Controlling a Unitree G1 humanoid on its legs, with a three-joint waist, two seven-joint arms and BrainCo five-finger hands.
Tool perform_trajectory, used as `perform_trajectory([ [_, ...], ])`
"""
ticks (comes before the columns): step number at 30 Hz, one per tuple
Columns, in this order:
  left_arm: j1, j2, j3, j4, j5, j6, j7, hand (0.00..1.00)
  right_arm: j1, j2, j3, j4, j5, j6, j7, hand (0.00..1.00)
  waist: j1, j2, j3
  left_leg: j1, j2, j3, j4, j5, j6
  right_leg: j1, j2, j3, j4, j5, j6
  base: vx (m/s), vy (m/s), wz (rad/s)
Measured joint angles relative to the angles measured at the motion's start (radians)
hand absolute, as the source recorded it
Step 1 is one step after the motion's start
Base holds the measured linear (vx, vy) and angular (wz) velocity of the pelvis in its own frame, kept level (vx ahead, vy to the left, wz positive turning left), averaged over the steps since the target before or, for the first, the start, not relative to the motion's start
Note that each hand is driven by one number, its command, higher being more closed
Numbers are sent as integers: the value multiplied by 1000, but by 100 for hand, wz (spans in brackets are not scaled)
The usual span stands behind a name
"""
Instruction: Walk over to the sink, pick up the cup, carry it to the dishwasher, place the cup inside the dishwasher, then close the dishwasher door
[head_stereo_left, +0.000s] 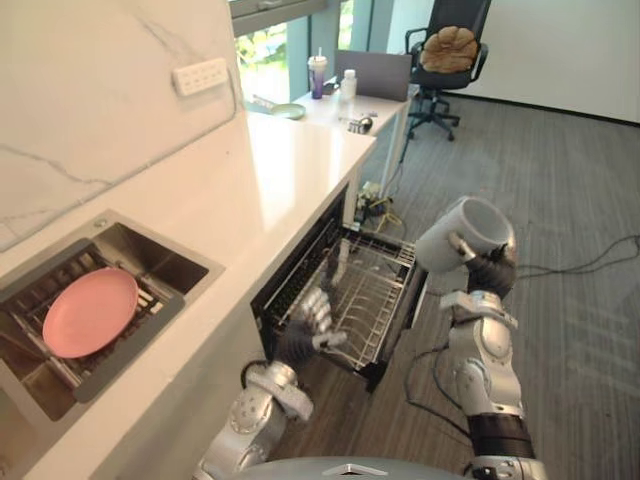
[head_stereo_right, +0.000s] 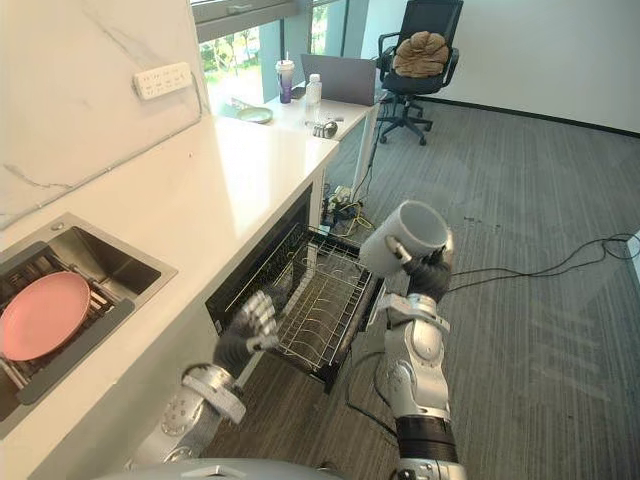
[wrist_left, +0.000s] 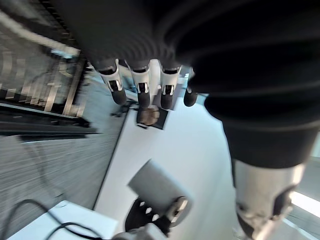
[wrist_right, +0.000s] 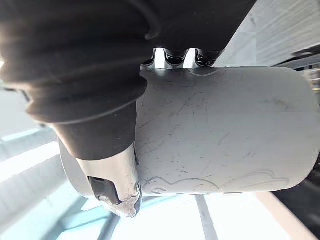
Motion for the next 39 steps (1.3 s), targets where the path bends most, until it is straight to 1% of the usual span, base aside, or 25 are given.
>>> perform_trajectory([
  [2,36,8,5,89,64,13,-24,0,34,1,20,92,3,17,67,100,0,-8,6,-11,-4,-22,0,2,-2,4,-2,-32,-5,0,0,53,-8,31],
  [4,55,28,9,92,190,-8,-5,0,36,2,28,166,19,36,109,100,0,-12,14,-10,-6,-35,0,7,-5,14,-5,-50,-7,-1,3,54,-5,37],
  [5,59,44,18,92,293,-37,12,0,37,3,42,215,38,37,138,100,3,-11,26,-10,-11,-49,0,8,-6,29,-10,-68,-6,-3,12,17,20,41],
  [6,62,53,40,96,378,-49,45,0,37,10,56,244,37,37,162,100,9,-14,33,-10,-14,-50,0,7,-5,36,-14,-88,-6,-8,16,34,27,38],
  [7,63,57,59,106,411,-52,64,0,37,12,69,253,36,35,172,100,13,-14,33,-10,-15,-50,0,7,-4,36,-16,-89,-6,-9,18,53,40,25],
  [9,60,59,154,175,512,-48,139,0,31,16,122,281,-6,32,196,100,27,-13,37,-11,-21,-53,0,4,0,37,-22,-102,-6,-11,20,71,28,13],
  [10,61,59,177,202,533,-44,154,0,24,18,132,296,-20,30,196,100,28,-13,38,-12,-24,-57,0,4,1,39,-24,-109,-6,-11,19,57,18,23],
  [11,58,65,218,251,562,-27,172,0,6,19,144,331,-46,29,193,100,24,-12,48,-10,-29,-71,0,3,2,53,-28,-122,-6,-15,22,46,21,33],
  [12,49,73,247,302,591,5,178,0,-16,19,150,376,-77,27,191,100,26,-14,60,-10,-33,-79,0,1,4,65,-32,-137,-7,-19,25,35,24,32],
  [13,49,77,255,326,605,23,184,0,-29,19,153,399,-89,26,190,100,27,-17,67,-7,-34,-79,0,0,6,69,-34,-141,-6,-21,27,15,33,20],
  [16,52,77,296,456,669,86,208,0,-101,20,162,520,-153,17,167,100,45,-27,85,-11,-43,-82,0,-3,8,68,-43,-147,-2,-26,33,44,35,11],
  [18,26,80,330,481,756,111,221,0,-160,10,161,595,-162,10,145,100,53,-25,103,-12,-49,-93,0,3,14,68,-49,-163,3,-25,35,60,38,20],
  [19,1,87,341,515,854,141,228,0,-216,7,170,647,-174,11,127,100,58,-20,115,-16,-52,-94,0,5,19,68,-52,-165,4,-25,36,9,46,3],
  [20,-18,99,350,571,901,166,232,0,-274,4,196,692,-180,12,109,100,58,-16,128,-17,-52,-90,0,4,16,68,-53,-163,5,-25,36,-2,43,0],
  [22,-29,108,364,640,902,208,234,0,-320,4,201,711,-176,20,92,100,63,-13,145,-17,-52,-88,0,-1,10,67,-53,-163,6,-25,37,6,29,1],
  [23,-23,117,372,667,892,235,217,0,-353,-2,193,740,-162,31,69,100,69,-11,159,-20,-51,-87,0,-1,10,67,-54,-166,7,-26,38,20,23,10],
  [25,-24,119,371,673,897,264,180,0,-373,-20,188,778,-160,34,63,100,82,-5,169,-26,-50,-71,0,0,10,67,-56,-172,8,-28,40,16,32,17],
  [26,-26,117,371,682,944,296,166,0,-412,-35,188,820,-184,38,66,100,89,4,194,-29,-50,-67,1,3,12,64,-60,-174,15,-28,40,5,39,12],
  [28,-39,117,368,703,961,322,163,0,-486,-46,189,854,-220,44,70,100,88,12,242,-40,-50,-61,1,7,14,45,-64,-170,29,-28,40,-38,48,-1],
  [29,-48,117,368,706,959,335,162,0,-507,-54,189,857,-237,47,72,100,89,12,253,-55,-48,-59,1,12,13,28,-64,-168,36,-27,40,-78,50,4],
  [30,-72,119,382,714,949,358,163,0,-568,-80,189,859,-262,48,82,100,92,10,295,-97,-43,-58,6,29,16,-16,-62,-171,49,-23,34,-74,32,9],
  [31,-84,119,391,716,943,366,163,0,-594,-94,190,864,-275,49,88,100,94,8,314,-110,-38,-58,7,34,18,-30,-59,-171,51,-18,30,-53,13,15],
  [33,-131,123,406,756,910,400,173,0,-671,-158,191,901,-293,56,108,100,122,-4,379,-151,-31,-69,8,57,25,-75,-50,-173,60,-9,20,-38,-5,18],
  [35,-132,125,405,767,900,412,174,0,-697,-192,190,901,-298,59,107,100,132,-8,422,-166,-30,-88,8,72,28,-83,-49,-171,68,-8,19,-11,-1,26],
  [39,-116,123,402,804,868,423,197,0,-722,-220,190,901,-298,76,106,100,147,-8,426,-222,-28,-103,9,81,23,-145,-48,-160,94,-12,13,2,1,11],
])
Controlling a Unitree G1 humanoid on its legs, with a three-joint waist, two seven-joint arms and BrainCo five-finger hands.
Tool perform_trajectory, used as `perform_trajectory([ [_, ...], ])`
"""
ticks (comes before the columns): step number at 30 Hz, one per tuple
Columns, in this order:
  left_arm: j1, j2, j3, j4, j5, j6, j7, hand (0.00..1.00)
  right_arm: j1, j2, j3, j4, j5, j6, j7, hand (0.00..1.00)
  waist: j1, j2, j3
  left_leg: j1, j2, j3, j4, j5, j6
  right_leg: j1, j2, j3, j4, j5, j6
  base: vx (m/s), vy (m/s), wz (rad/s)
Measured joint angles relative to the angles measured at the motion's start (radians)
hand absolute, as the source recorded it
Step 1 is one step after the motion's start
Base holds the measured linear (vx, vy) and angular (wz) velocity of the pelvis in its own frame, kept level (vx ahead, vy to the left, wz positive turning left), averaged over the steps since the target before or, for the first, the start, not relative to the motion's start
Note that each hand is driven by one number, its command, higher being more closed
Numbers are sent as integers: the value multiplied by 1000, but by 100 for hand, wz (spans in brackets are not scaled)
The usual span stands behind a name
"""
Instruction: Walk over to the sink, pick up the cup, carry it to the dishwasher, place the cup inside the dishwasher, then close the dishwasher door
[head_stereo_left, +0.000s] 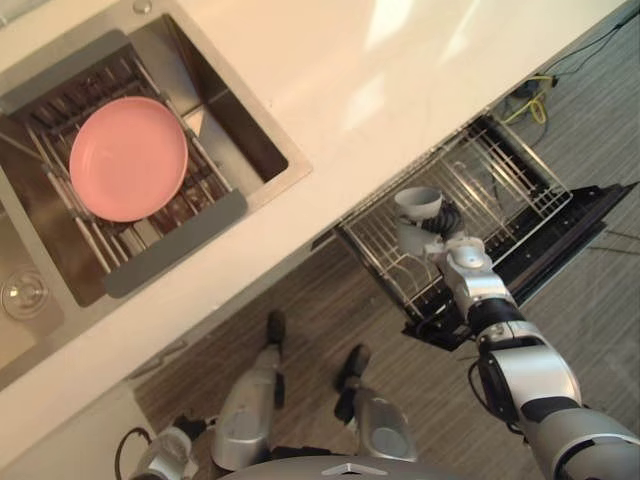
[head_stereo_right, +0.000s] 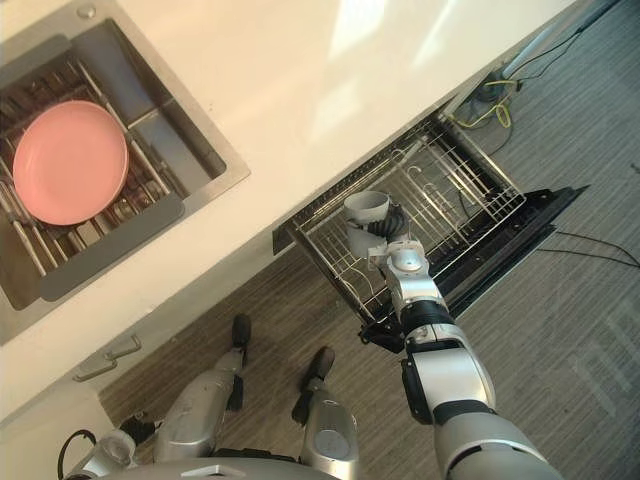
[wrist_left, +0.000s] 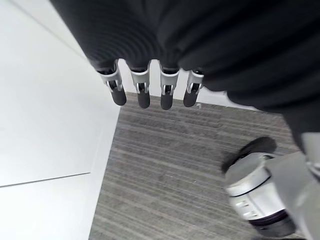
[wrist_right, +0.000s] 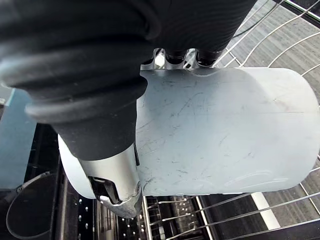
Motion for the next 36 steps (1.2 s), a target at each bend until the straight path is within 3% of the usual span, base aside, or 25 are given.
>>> perform_trajectory([
  [3,2,1,-28,26,146,0,15,0,-36,-8,1,41,0,1,8,100,11,5,6,-27,-1,-1,0,8,-1,-39,-1,20,20,-10,-3,-22,-23,-4],
  [5,1,0,-84,26,163,9,13,0,-54,-23,9,77,0,1,29,100,15,21,31,-39,-2,-9,0,16,-4,-56,-1,19,39,-30,-10,-49,-23,7],
  [6,1,-7,-90,28,149,24,9,0,-54,-26,9,88,-2,-2,40,0,15,27,36,-52,-1,-17,0,21,-4,-71,-2,18,52,-35,-9,-37,-29,14],
  [9,-7,-25,-118,61,122,46,16,0,-60,-24,28,150,-14,-3,59,0,21,36,54,-95,5,-35,0,35,-12,-113,-2,7,71,-42,-16,-6,-39,14],
  [16,-11,-57,-127,71,124,42,60,0,-89,-19,54,168,-55,-4,72,0,32,48,65,-115,8,-74,0,57,-9,-134,-1,-13,116,-68,-21,41,-56,15],
  [19,-11,-57,-126,71,127,38,86,0,-110,-14,90,179,-48,-25,74,0,37,48,65,-106,14,-82,0,58,-17,-130,0,-15,137,-84,-24,12,-69,10],
  [27,-11,-59,-106,59,132,29,129,0,-70,0,109,53,9,-59,64,0,19,47,65,-47,22,-67,-2,43,-35,-69,-1,-26,157,-107,-23,-15,-51,4],
  [30,-10,-60,-65,49,123,13,147,0,17,19,33,-40,23,-79,-29,0,7,41,63,-9,30,-14,-1,39,-31,-28,-5,-28,153,-109,-18,20,-31,1],
  [33,1,-57,-31,46,80,-15,183,0,149,84,-68,-190,45,-103,-144,0,-16,20,39,29,31,11,-1,26,-30,15,-5,-25,136,-111,-14,56,-38,-5],
  [36,61,-65,25,44,-6,-34,190,0,383,189,-149,-343,53,-127,-221,0,-45,-13,-62,71,28,40,-1,2,-27,68,-3,-20,96,-110,-5,128,-48,-11],
])
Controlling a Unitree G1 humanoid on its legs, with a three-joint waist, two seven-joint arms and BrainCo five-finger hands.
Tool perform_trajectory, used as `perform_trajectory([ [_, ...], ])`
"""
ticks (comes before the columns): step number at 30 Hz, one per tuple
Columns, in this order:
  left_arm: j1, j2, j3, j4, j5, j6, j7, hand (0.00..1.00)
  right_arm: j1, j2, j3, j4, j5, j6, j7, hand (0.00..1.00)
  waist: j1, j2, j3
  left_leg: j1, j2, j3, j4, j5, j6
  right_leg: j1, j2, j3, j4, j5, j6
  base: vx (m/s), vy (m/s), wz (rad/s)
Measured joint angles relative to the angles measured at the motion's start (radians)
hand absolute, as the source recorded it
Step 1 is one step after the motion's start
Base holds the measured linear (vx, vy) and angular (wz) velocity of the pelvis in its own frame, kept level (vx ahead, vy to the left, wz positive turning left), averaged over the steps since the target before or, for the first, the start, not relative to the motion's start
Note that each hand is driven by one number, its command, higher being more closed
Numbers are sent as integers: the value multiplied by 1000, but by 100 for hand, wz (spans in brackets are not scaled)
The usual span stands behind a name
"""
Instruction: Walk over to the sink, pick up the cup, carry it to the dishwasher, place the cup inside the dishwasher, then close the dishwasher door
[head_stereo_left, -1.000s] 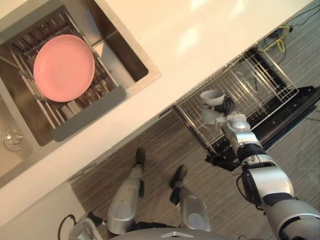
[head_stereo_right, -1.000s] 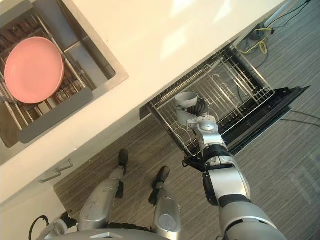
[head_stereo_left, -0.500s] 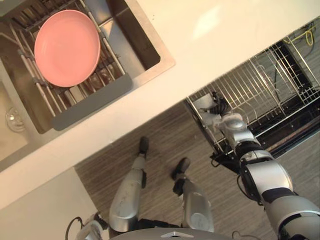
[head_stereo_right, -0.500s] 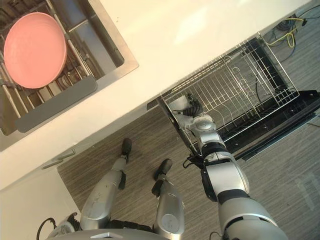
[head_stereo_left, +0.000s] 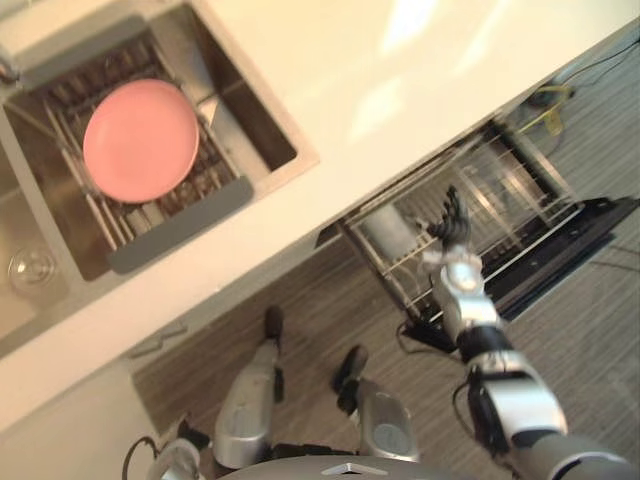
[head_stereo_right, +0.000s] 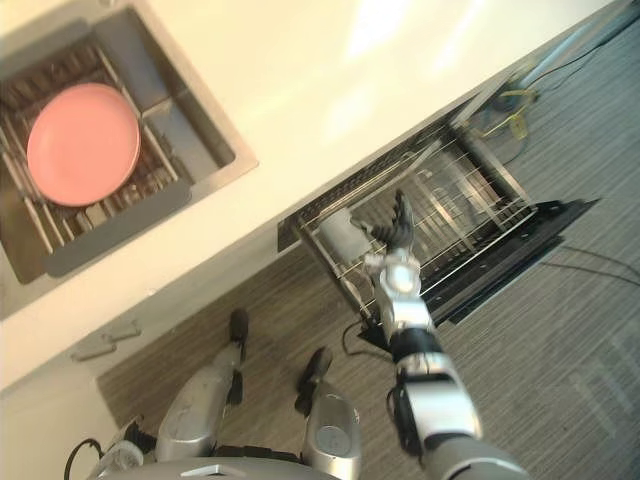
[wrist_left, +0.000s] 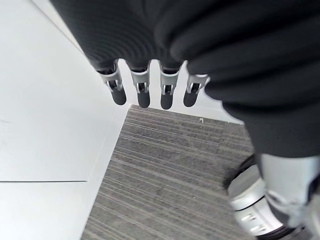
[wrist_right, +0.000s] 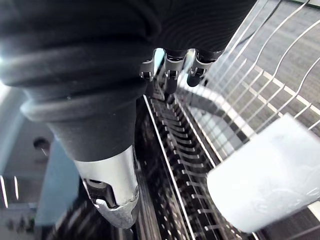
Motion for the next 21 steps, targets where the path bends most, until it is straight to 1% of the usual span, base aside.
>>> perform_trajectory([
  [1,19,-4,21,0,-20,-1,-1,0,72,26,-15,-31,4,-12,-14,0,-4,-7,-22,24,-2,7,0,-8,0,27,0,4,-12,-2,4,128,-53,-16],
  [2,50,-13,56,1,-52,-1,-8,0,176,67,-41,-80,12,-32,-23,0,-21,-13,-58,56,-3,15,-6,-27,-3,71,1,5,-29,-5,9,100,-50,-16],
  [4,73,-32,105,5,-98,1,-20,0,269,102,-67,-143,30,-53,-28,0,-35,-10,-98,80,-1,27,-6,-43,-4,99,4,5,-48,-7,11,74,-40,-10],
  [5,85,-45,142,13,-158,5,-22,0,330,133,-88,-207,65,-80,-34,0,-49,-6,-124,95,6,57,-6,-53,-1,118,6,1,-58,-8,13,72,-42,0],
  [6,87,-55,180,24,-219,5,-26,0,371,155,-106,-282,98,-105,-34,0,-60,1,-134,107,17,98,-6,-57,1,135,7,-4,-63,-9,14,66,-49,7],
  [7,88,-59,197,29,-241,3,-28,0,384,165,-119,-320,110,-117,-30,0,-66,4,-136,111,22,116,-6,-57,1,143,7,-10,-66,-9,15,34,-40,19],
  [8,88,-65,228,42,-274,-5,-30,0,401,182,-130,-408,133,-137,-12,0,-78,8,-150,109,32,153,-5,-55,-1,146,8,-20,-70,-9,15,27,-30,18],
  [9,88,-71,258,50,-292,-21,-30,0,406,191,-131,-498,138,-162,17,0,-84,10,-162,109,44,192,-5,-55,-1,146,10,-20,-75,-9,14,21,-19,14],
  [10,89,-72,265,52,-295,-26,-32,0,406,191,-132,-541,139,-170,38,0,-84,10,-167,110,48,208,-1,-54,-1,146,11,-20,-77,-9,13,42,-17,0],
  [11,88,-76,292,52,-303,-40,-45,0,405,191,-127,-618,149,-182,95,0,-84,7,-177,112,53,229,1,-50,2,148,13,-20,-80,-8,13,49,-16,-4],
  [12,87,-77,301,51,-305,-52,-57,0,396,192,-120,-672,178,-184,165,0,-83,1,-182,121,54,234,1,-50,2,159,15,-19,-85,-8,12,56,-18,-4],
  [13,87,-77,311,52,-305,-55,-63,0,390,190,-115,-693,197,-181,208,0,-84,-2,-184,127,54,236,1,-52,3,166,15,-20,-87,-8,13,53,-16,6],
  [14,85,-75,340,54,-323,-57,-77,0,381,189,-98,-731,254,-157,300,0,-90,-10,-188,122,59,258,34,-73,6,184,10,-34,-92,-8,13,53,-6,26],
  [15,81,-76,369,61,-356,-58,-79,0,375,178,-81,-753,295,-132,372,0,-102,-17,-189,113,96,377,117,-126,14,209,3,-66,-100,-6,15,56,2,41],
  [16,79,-75,372,62,-373,-58,-76,0,376,168,-75,-765,311,-113,407,0,-107,-16,-189,111,120,444,164,-146,15,225,1,-81,-104,-5,17,68,15,56],
  [17,79,-74,373,63,-383,-58,-69,0,370,138,-59,-770,337,-87,459,0,-111,-7,-193,100,162,529,252,-185,30,246,-5,-109,-107,-3,21,74,50,44],
  [18,79,-74,372,64,-383,-60,-69,0,366,122,-50,-770,349,-71,479,0,-110,-2,-196,93,176,554,291,-204,34,252,-8,-119,-106,-3,26,75,94,45],
  [19,78,-75,369,73,-381,-64,-75,0,353,101,-38,-770,377,-41,517,0,-109,10,-203,74,188,572,346,-234,42,259,-14,-132,-106,-5,40,52,98,32],
  [20,78,-76,367,82,-379,-65,-88,0,337,95,-25,-770,404,-17,549,0,-108,18,-205,66,184,563,373,-254,46,269,-19,-143,-107,-3,50,39,103,31],
  [21,79,-77,366,86,-374,-64,-91,0,332,93,-12,-770,412,-8,559,0,-107,19,-205,68,175,557,374,-258,49,274,-26,-149,-107,-1,54,32,111,37],
])
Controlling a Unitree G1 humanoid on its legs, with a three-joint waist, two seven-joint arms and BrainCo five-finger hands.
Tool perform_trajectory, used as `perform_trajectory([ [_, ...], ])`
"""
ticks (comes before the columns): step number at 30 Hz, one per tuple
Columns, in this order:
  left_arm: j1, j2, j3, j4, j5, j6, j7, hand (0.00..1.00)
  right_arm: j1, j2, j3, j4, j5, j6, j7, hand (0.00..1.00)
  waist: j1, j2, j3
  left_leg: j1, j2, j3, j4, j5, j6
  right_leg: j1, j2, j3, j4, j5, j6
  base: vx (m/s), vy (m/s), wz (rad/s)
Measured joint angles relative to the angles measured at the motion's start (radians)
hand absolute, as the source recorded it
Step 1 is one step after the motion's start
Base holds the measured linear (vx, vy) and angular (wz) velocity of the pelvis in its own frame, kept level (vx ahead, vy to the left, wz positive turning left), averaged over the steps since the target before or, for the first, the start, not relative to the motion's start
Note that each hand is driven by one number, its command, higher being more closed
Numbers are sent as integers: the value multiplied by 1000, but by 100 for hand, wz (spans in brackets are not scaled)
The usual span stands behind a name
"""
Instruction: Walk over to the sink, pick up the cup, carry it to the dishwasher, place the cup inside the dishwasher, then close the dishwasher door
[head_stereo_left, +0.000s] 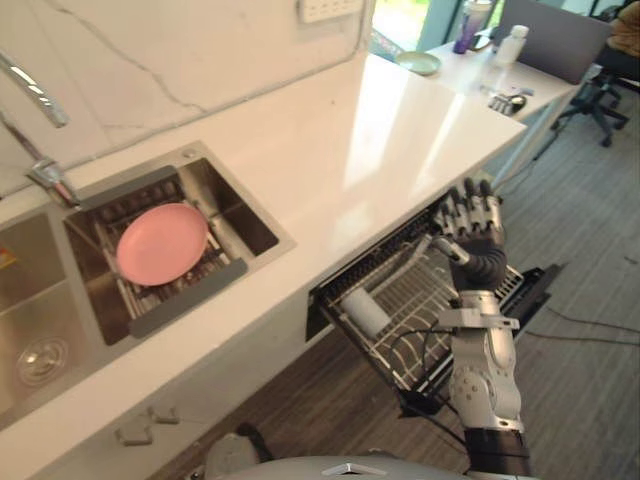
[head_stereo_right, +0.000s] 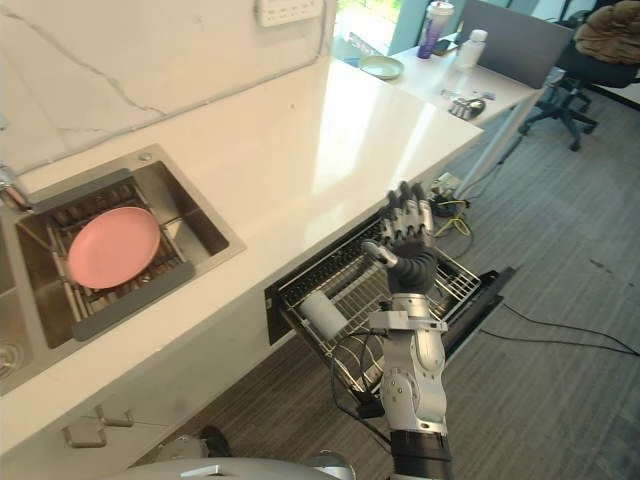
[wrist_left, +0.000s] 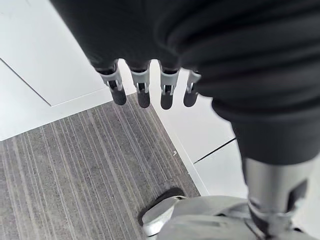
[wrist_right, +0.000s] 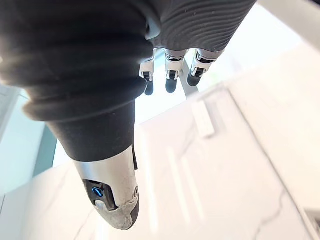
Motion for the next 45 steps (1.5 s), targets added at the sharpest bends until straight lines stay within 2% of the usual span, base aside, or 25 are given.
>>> perform_trajectory([
  [3,0,-3,-18,4,9,12,-14,0,-13,-3,71,0,25,19,15,0,7,-5,-6,19,-69,-34,-55,7,15,11,-41,-29,8,3,9,9,145,38],
  [5,-1,-5,-45,4,3,39,-15,0,-47,-1,116,0,48,21,-29,0,14,-10,-11,49,-138,-53,-149,35,29,11,-82,-54,35,-1,4,-51,168,34],
  [7,-2,-6,-50,4,5,45,-9,0,-59,0,123,0,49,20,-63,0,16,-15,-14,69,-182,-77,-213,59,35,10,-110,-76,70,-12,-4,-43,134,45],
  [8,-5,-2,-79,5,5,45,5,0,-61,0,123,0,49,21,-98,0,12,-18,-14,79,-208,-110,-258,77,43,4,-134,-95,131,-11,-3,-21,122,78],
  [10,-15,4,-111,5,3,42,12,0,-59,1,120,0,46,21,-149,0,7,-14,-16,86,-226,-163,-301,99,60,-41,-180,-95,289,0,-18,3,118,86],
  [11,-21,12,-134,3,1,31,9,0,-59,3,121,1,43,15,-174,0,8,-4,-20,94,-228,-200,-317,107,60,-80,-205,-68,410,18,-83,48,90,92],
  [12,-22,22,-164,-1,1,14,5,0,-54,15,121,2,36,6,-189,0,8,-18,-16,94,-228,-256,-319,107,60,-135,-207,9,523,7,-159,58,67,98],
  [13,-24,30,-167,-3,1,9,5,0,-49,28,122,2,30,1,-190,0,5,-26,-15,92,-228,-285,-320,107,60,-160,-188,60,556,-20,-147,65,13,115],
  [14,-33,45,-178,-2,2,7,7,0,-34,49,123,2,27,-9,-202,0,4,-36,-11,90,-227,-345,-329,109,58,-195,-128,146,573,-82,-110,77,-33,127],
  [15,-42,58,-197,-2,2,7,10,0,-18,55,121,2,28,-20,-211,0,4,-52,-14,90,-227,-401,-337,111,55,-221,-64,210,540,-130,-95,86,-46,129],
  [17,-51,64,-203,4,4,7,9,0,-5,56,116,-7,29,-26,-211,0,0,-57,-16,91,-231,-449,-346,113,52,-263,9,294,464,-159,-70,108,-36,120],
  [18,-51,66,-206,5,11,6,7,0,15,58,108,-31,45,-24,-202,0,-3,-60,-16,86,-248,-467,-349,117,45,-290,26,344,431,-152,-63,118,-17,118],
  [19,-48,67,-205,4,16,6,6,0,28,58,104,-45,55,-23,-196,0,-3,-63,-18,90,-259,-470,-348,121,44,-297,26,360,418,-134,-60,109,-18,120],
  [20,-39,70,-206,2,31,7,6,0,32,58,87,-47,70,-22,-180,0,-9,-80,-29,105,-286,-473,-349,137,46,-300,15,365,371,-72,-57,187,-79,87],
  [21,-32,72,-207,-8,47,11,6,0,22,57,73,-46,80,-19,-179,0,9,-85,-31,118,-313,-475,-352,139,54,-304,10,364,303,-19,-48,189,-91,61],
  [22,-30,71,-208,-8,51,14,6,0,12,56,68,-46,85,-19,-179,0,17,-91,-37,123,-314,-476,-352,138,59,-298,11,363,283,-19,-48,196,-83,9],
  [23,-18,64,-216,-8,55,21,5,0,-4,56,64,-47,89,-19,-178,0,22,-72,-36,119,-309,-474,-356,137,58,-272,23,370,224,-10,-48,83,-29,-8],
  [24,-15,61,-217,-8,55,22,5,0,-11,56,61,-46,89,-18,-178,0,22,-71,-35,115,-308,-472,-360,137,58,-265,32,375,192,-8,-49,56,-13,-8],
  [25,-32,60,-235,-38,122,41,8,0,22,25,-6,-37,89,3,-184,0,-1,-42,-41,133,-266,-442,-377,118,44,-182,95,389,14,40,-69,13,-7,-3],
  [34,-31,53,-235,-39,96,37,5,0,20,16,-6,-22,82,9,-182,0,13,-29,-51,123,-265,-463,-376,120,42,-159,95,350,-33,58,-67,2,1,7],
  [35,-29,49,-234,-39,77,35,5,0,14,10,-7,-8,56,11,-180,0,18,-25,-55,122,-264,-464,-372,120,41,-158,97,347,-43,61,-68,8,-3,4],
  [37,-25,43,-232,-41,-9,28,7,0,6,-43,-6,17,-167,29,-180,0,28,-11,-64,117,-261,-469,-371,122,39,-148,99,333,-63,71,-66,19,-18,7],
  [39,-17,38,-216,-45,-79,20,7,0,-7,-97,-6,17,-315,43,-179,0,29,-5,-69,113,-258,-475,-371,125,33,-147,100,313,-73,78,-60,0,-30,10],
  [43,-10,35,-155,-46,-176,17,-8,0,-115,-238,-4,54,-667,91,-156,0,32,-13,-74,116,-239,-463,-371,126,11,-141,117,301,-99,92,-73,-19,-54,-8],
  [45,-10,37,-152,-46,-175,19,-20,0,-142,-267,1,72,-742,118,-121,0,31,-21,-76,122,-230,-457,-371,128,7,-131,126,303,-111,99,-78,-12,-80,-15],
])
